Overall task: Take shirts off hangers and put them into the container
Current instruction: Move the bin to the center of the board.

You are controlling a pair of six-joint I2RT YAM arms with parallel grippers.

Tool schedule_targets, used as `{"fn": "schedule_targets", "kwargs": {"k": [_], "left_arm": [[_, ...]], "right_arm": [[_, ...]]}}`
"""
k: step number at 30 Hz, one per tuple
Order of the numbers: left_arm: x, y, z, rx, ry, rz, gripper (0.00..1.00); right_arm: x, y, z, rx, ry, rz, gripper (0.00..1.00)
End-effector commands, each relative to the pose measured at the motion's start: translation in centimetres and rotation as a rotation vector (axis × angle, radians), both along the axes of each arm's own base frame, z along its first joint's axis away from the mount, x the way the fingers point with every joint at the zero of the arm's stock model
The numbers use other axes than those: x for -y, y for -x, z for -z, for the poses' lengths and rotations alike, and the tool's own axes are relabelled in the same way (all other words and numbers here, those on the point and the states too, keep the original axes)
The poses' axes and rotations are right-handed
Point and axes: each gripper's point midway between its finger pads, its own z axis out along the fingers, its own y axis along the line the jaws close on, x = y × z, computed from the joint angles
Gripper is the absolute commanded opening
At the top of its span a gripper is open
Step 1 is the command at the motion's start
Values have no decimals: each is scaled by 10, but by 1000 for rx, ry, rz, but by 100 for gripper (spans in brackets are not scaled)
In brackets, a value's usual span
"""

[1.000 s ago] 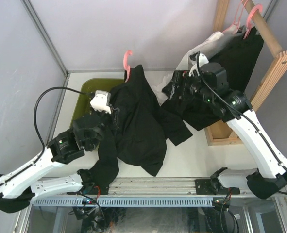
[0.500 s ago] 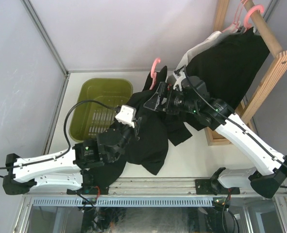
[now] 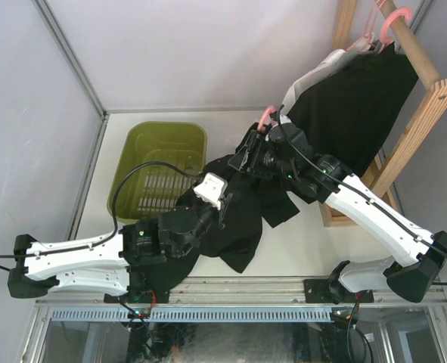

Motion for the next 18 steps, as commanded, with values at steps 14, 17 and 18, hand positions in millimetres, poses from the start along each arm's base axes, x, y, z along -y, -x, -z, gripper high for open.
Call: {"fn": "schedule_targets", "kwargs": {"k": [14,17,18], "left_arm": [[-41,38,-79,-36,274,273,79],[-58,39,-82,-68,294,309,86],[-64,34,-76,-92,277,282,87]], "right_arm": [[73,5,-30,311,296,16,0],[74,23,-61,457,303,-171,0],[75,32,-78,527,301,-233,0]]}}
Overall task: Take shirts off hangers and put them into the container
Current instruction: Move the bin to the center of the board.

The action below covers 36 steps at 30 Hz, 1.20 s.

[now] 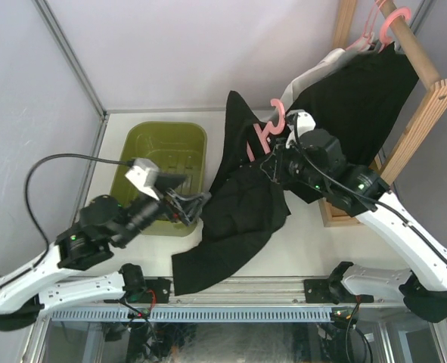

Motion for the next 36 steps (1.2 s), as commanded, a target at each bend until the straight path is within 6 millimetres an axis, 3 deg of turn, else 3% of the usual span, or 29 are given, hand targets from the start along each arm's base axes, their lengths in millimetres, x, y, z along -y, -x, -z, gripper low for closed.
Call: {"fn": "schedule_targets", "kwargs": {"k": [1,3,5,8,10,12,14,16,20,23,30,32,36], "left_arm": [[-24,-2,-9,-78,30,17,87],[-36,-18,8,-146,-8,-69,87],[-35,-24,26,-221,-21,-63,85],[-26,-23,45,-306,-9,-10,85],[-16,-17,57,-349,-22,48,85],[-9,-13,69,-392,-49,90,84],[-4,-10,79,-431,-64,114,84],[6,-2,86,-459,-67,180,83],[22,5,112,-559,-86,251,83],[28,1,145,-655,-149,239,82],[13,-12,211,-797,-316,80,79],[-5,-22,226,-806,-385,-43,76],[-49,-50,234,-770,-486,-293,75]], "right_arm": [[11,29,-78,316,57,-290,0],[17,53,-116,441,55,-404,0],[29,71,-152,544,59,-441,0],[41,96,-183,659,103,-541,0],[44,105,-178,669,156,-606,0],[47,103,-156,614,228,-630,0],[54,88,-128,532,311,-579,0],[67,68,-115,504,347,-437,0],[95,49,-124,565,323,-190,0],[107,49,-130,580,310,-132,0],[116,53,-131,583,333,-117,0],[115,54,-132,586,324,-121,0],[105,60,-130,578,296,-180,0]]}}
